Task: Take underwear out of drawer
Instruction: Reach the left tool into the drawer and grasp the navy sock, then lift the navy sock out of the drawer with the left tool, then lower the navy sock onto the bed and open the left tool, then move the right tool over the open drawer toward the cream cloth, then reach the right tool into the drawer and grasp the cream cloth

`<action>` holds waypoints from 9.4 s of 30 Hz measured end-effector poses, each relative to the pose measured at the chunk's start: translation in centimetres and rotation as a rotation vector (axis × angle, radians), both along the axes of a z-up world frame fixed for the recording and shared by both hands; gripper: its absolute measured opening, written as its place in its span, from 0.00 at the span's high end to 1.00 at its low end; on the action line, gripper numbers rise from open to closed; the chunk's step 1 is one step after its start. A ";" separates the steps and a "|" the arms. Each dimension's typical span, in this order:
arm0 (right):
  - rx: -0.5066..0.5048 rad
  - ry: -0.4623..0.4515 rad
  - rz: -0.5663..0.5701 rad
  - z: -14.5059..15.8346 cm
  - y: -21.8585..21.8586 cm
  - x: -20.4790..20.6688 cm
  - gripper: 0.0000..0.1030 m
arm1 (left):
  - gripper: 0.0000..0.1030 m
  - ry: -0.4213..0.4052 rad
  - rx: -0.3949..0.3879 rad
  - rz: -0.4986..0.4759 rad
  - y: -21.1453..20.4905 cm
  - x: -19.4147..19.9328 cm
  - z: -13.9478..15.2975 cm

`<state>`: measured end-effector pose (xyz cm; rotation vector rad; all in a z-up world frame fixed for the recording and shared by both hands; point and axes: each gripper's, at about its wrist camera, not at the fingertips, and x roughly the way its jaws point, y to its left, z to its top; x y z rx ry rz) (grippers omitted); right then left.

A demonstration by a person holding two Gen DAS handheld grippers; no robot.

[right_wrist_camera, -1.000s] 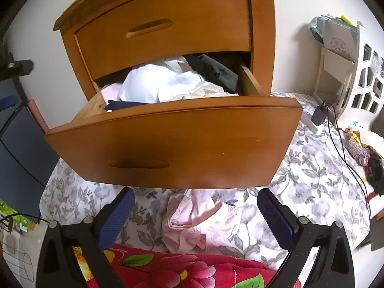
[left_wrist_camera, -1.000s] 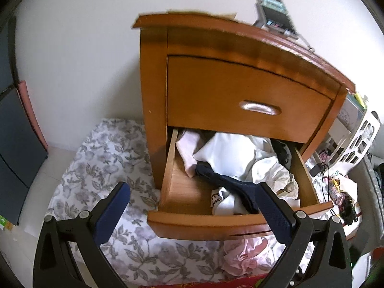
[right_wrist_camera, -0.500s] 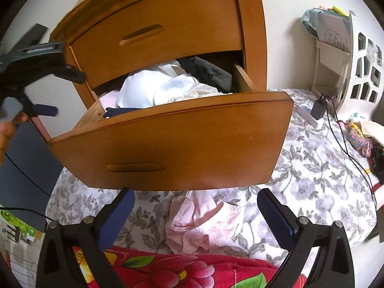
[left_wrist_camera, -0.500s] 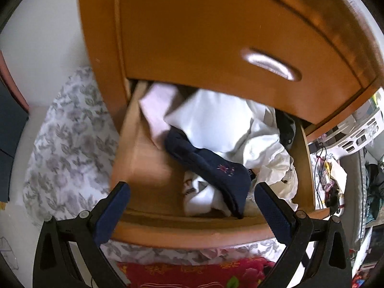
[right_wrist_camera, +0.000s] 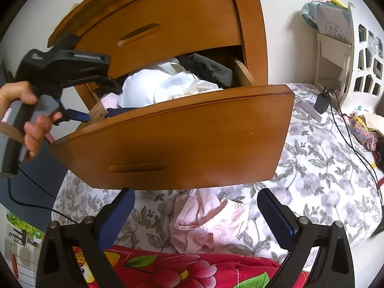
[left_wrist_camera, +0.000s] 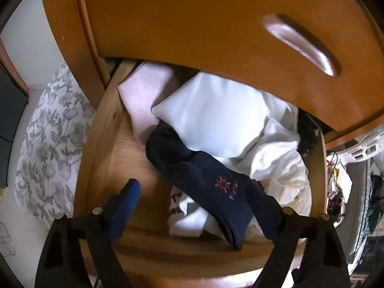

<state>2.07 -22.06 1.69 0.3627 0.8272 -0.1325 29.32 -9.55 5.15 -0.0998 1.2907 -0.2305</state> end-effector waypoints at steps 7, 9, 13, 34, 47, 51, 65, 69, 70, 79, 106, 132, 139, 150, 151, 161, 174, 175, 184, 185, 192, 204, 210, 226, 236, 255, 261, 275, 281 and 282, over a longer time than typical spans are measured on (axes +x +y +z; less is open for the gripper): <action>0.024 0.005 0.006 -0.3 -0.2 0.2 0.00 | 0.33 0.057 0.028 0.024 -0.5 1.5 -2.7; 0.031 0.005 0.005 -0.3 -0.3 0.1 0.00 | 0.33 0.072 0.034 0.030 -0.6 1.7 -3.3; 0.045 0.004 0.005 -0.4 -0.4 0.2 0.00 | 0.33 0.096 0.026 0.051 -0.8 2.2 -4.1; 0.092 0.015 -0.002 -0.9 -0.8 0.3 0.00 | 0.54 -0.008 0.009 -0.011 -2.1 2.0 -2.6; 0.116 0.021 -0.008 -1.3 -1.0 0.3 0.00 | 0.85 -0.113 -0.025 -0.021 0.4 0.3 -0.1; 0.115 0.023 -0.008 -1.3 -1.0 0.3 0.00 | 0.85 -0.171 -0.070 -0.053 0.9 -1.3 1.8; 0.106 0.028 -0.014 -1.3 -1.0 0.3 0.00 | 0.86 -0.510 -0.232 -0.166 0.6 -9.1 11.4; 0.104 0.029 -0.015 -1.3 -1.0 0.3 0.00 | 0.86 -0.579 -0.268 -0.175 1.1 -11.0 13.2; 0.104 0.030 -0.015 -1.3 -1.0 0.3 0.00 | 0.86 -0.599 -0.270 -0.176 1.3 -11.5 13.6; 0.101 0.032 -0.017 -1.3 -1.0 0.3 0.00 | 0.86 -0.786 -0.248 -0.193 3.8 -18.2 16.9; 0.075 0.051 -0.025 -1.5 -0.7 0.5 0.00 | 0.85 -0.448 -0.083 -0.148 7.8 -20.5 5.3; 0.060 0.065 -0.021 -1.6 -0.5 0.7 0.00 | 0.85 -0.237 -0.006 -0.162 4.6 -16.9 -3.7; 0.061 0.065 -0.020 -1.7 -0.5 0.7 0.00 | 0.85 -0.235 -0.008 -0.195 3.4 -16.3 -3.6; 0.057 0.069 -0.018 -1.8 -0.5 0.6 0.00 | 0.39 -0.273 0.004 -0.212 3.6 -16.8 -2.7; 0.056 0.070 -0.018 -1.8 -0.5 0.6 0.00 | 0.37 -0.278 0.010 -0.210 3.7 -16.8 -2.6; 0.044 0.080 -0.019 -1.7 -0.4 0.8 0.00 | 0.12 -0.343 0.063 -0.183 5.0 -17.6 -2.0; 0.008 0.100 -0.018 -1.7 -0.1 1.1 0.00 | 0.00 -0.493 0.016 -0.058 8.5 -18.4 0.2; 0.005 0.101 -0.019 -1.7 0.0 1.1 0.00 | 0.00 -0.502 0.014 -0.054 8.6 -18.5 0.4; -0.015 0.113 -0.016 -1.8 0.2 1.2 0.00 | 0.00 -0.620 -0.026 -0.054 9.3 -19.5 1.9; -0.014 0.112 -0.016 -1.8 0.2 1.2 0.00 | 0.00 -0.627 -0.024 -0.057 9.2 -19.5 2.0; -0.019 0.113 -0.017 -1.7 0.3 1.2 0.00 | 0.00 -0.612 0.028 -0.043 9.0 -19.6 1.6; -0.053 0.123 -0.011 -1.5 0.6 1.3 0.00 | 0.00 -0.592 0.111 -0.040 9.0 -19.6 0.6; -0.067 0.126 -0.003 -1.5 0.8 1.3 0.00 | 0.00 -0.588 0.167 -0.066 8.0 -19.7 0.1; -0.135 -0.007 0.042 4.0 0.2 0.8 0.00 | 0.00 -0.584 0.151 -0.025 8.9 -19.6 -0.1; -0.158 -0.121 0.098 11.3 -0.6 2.4 0.00 | 0.00 -0.574 0.131 -0.033 9.1 -19.5 -0.1; -0.153 0.093 0.187 13.9 -1.3 15.3 0.14 | 0.00 -0.535 0.078 -0.031 9.8 -18.9 -0.6; -0.181 0.284 0.180 7.9 -0.9 18.8 0.17 | 0.00 -0.526 0.060 -0.030 10.0 -18.8 -0.7; -0.184 0.525 0.136 -0.6 -1.4 21.9 0.28 | 0.00 -0.499 0.019 -0.036 10.4 -18.4 -1.0; -0.168 0.540 0.112 -1.6 -2.5 21.8 0.50 | 0.00 -0.490 0.005 -0.034 10.6 -18.2 -1.2; -0.166 0.527 0.102 -1.4 -3.2 21.8 0.56 | 0.00 -0.489 0.004 -0.034 10.6 -18.2 -1.2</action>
